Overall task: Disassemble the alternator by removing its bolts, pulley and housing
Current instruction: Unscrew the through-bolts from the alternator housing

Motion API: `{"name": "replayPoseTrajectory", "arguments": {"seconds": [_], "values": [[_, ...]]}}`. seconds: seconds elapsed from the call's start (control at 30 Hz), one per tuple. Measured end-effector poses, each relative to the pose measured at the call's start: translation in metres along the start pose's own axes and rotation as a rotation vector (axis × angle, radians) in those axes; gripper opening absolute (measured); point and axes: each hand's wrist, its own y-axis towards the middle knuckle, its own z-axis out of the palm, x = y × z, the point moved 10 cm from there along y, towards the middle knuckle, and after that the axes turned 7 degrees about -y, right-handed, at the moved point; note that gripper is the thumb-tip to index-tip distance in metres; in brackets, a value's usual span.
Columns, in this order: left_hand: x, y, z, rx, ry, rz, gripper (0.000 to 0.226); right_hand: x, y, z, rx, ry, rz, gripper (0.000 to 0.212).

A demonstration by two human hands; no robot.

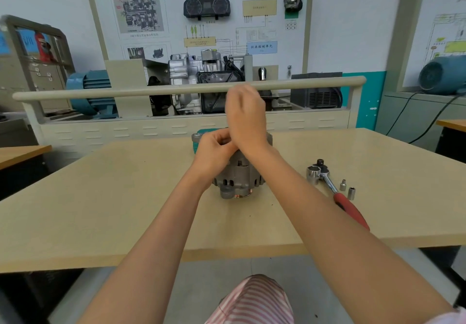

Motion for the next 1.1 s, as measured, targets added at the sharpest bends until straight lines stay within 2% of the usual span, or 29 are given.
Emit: {"name": "replayPoseTrajectory", "arguments": {"seconds": [0.07,0.1,0.17,0.23,0.3,0.43,0.5,0.6,0.67,0.7,0.83,0.9,0.97,1.03,1.1], "values": [[0.005,0.002,-0.004,-0.035,0.01,-0.035,0.041,0.011,-0.008,0.001,-0.056,-0.538,-0.143,0.017],[0.006,0.002,-0.004,-0.042,0.011,-0.048,0.038,0.012,-0.01,0.001,-0.08,-0.706,-0.144,0.02],[0.005,0.002,-0.003,-0.044,0.008,-0.042,0.037,0.011,-0.011,-0.004,-0.116,-0.757,-0.104,0.026],[0.002,0.001,0.0,-0.035,0.003,-0.017,0.043,0.011,-0.006,-0.009,-0.118,-0.548,-0.092,0.018],[-0.002,0.0,0.002,-0.019,0.004,0.017,0.045,0.008,0.001,-0.007,-0.041,-0.229,-0.066,0.032],[-0.002,0.001,0.007,0.028,-0.003,0.022,0.022,-0.014,0.01,0.008,0.105,0.437,0.256,0.049],[-0.001,0.001,0.007,0.033,-0.014,0.015,0.019,-0.027,0.012,0.01,0.102,0.622,0.395,0.049],[0.002,0.002,0.005,0.012,-0.018,0.007,0.014,-0.035,0.013,0.01,0.073,0.811,0.473,0.047],[0.0,0.002,0.004,0.001,-0.011,0.022,0.014,-0.031,0.01,0.011,0.064,0.748,0.451,0.048],[-0.001,0.002,0.004,0.005,-0.009,0.031,0.016,-0.027,0.009,0.009,0.05,0.637,0.391,0.047],[0.001,0.0,0.001,-0.026,0.003,0.014,0.045,0.009,-0.004,-0.009,-0.116,-0.217,-0.063,0.028],[0.002,0.0,0.0,-0.043,0.017,-0.004,0.047,0.02,-0.013,-0.016,-0.233,-0.513,-0.127,0.021],[0.002,0.0,0.001,-0.043,0.014,-0.001,0.049,0.024,-0.014,-0.018,-0.258,-0.483,-0.134,0.023],[-0.001,-0.001,0.002,-0.032,0.007,0.015,0.054,0.023,-0.007,-0.018,-0.207,-0.255,-0.108,0.031],[-0.004,-0.001,0.004,-0.009,0.012,0.033,0.041,0.01,0.002,-0.015,-0.13,0.009,-0.004,0.04]]}}
